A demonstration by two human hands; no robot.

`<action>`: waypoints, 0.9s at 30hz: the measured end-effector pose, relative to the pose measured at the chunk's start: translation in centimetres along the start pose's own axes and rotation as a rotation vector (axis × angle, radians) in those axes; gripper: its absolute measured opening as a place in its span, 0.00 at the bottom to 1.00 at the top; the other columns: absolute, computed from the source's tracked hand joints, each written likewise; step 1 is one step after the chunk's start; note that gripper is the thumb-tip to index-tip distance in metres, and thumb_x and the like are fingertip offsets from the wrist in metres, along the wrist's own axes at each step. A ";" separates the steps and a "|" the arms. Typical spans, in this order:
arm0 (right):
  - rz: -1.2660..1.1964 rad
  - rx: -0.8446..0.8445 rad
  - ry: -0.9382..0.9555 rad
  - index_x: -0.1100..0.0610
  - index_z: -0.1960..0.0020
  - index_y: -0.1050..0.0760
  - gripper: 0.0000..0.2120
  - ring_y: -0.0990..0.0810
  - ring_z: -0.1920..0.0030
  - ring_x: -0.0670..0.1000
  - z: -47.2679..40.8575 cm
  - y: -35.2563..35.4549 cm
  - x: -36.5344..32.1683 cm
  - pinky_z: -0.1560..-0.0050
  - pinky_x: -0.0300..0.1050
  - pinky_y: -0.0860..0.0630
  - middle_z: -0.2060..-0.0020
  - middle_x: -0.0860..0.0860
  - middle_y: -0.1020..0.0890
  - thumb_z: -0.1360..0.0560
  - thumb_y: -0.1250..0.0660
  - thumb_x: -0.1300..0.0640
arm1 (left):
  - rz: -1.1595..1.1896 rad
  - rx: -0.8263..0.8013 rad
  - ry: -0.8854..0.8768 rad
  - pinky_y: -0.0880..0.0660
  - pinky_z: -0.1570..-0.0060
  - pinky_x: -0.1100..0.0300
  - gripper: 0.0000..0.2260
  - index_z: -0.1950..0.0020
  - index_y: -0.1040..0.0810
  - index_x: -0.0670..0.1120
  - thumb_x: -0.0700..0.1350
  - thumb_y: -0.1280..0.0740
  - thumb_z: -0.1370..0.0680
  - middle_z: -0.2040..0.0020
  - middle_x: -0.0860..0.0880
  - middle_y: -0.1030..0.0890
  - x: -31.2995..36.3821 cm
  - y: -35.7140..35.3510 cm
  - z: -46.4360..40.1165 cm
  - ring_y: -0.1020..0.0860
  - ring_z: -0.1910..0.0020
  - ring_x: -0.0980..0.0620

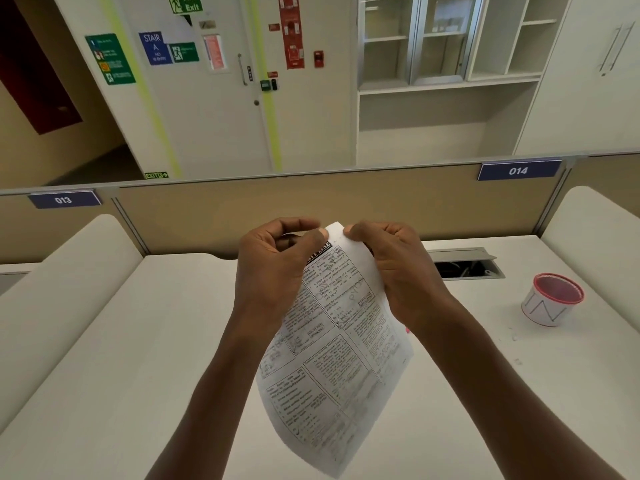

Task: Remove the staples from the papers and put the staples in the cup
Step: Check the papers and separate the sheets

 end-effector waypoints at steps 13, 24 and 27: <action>-0.124 0.080 -0.253 0.59 0.57 0.21 0.06 0.22 0.67 0.50 -0.3 0.2 2.9 0.67 0.42 0.27 0.65 0.55 0.19 0.30 0.32 0.56 | -0.029 -0.035 0.084 0.19 0.51 0.53 0.01 0.59 0.15 0.49 0.44 0.26 0.29 0.62 0.51 0.14 -1.2 -0.7 -0.5 0.16 0.60 0.52; -0.145 0.093 -0.258 0.62 0.54 0.19 0.08 0.20 0.64 0.51 -0.8 0.2 3.8 0.62 0.44 0.25 0.63 0.55 0.17 0.29 0.31 0.57 | 0.023 -0.111 0.131 0.22 0.57 0.63 0.06 0.54 0.15 0.48 0.46 0.26 0.29 0.59 0.51 0.14 -2.4 -0.8 -0.7 0.16 0.59 0.56; -0.115 0.054 -0.214 0.67 0.50 0.20 0.13 0.19 0.64 0.52 -0.7 0.1 3.6 0.64 0.42 0.23 0.61 0.58 0.15 0.27 0.32 0.57 | 0.013 -0.168 0.125 0.21 0.58 0.66 0.11 0.50 0.17 0.49 0.47 0.24 0.31 0.56 0.52 0.14 -2.6 -1.1 -0.7 0.16 0.57 0.56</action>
Point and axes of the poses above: each hand's wrist, its own z-axis away from the middle knuckle, its own y-axis out of the back of the hand, x = y × z, the point moved 9 cm from there along -z, towards the middle knuckle
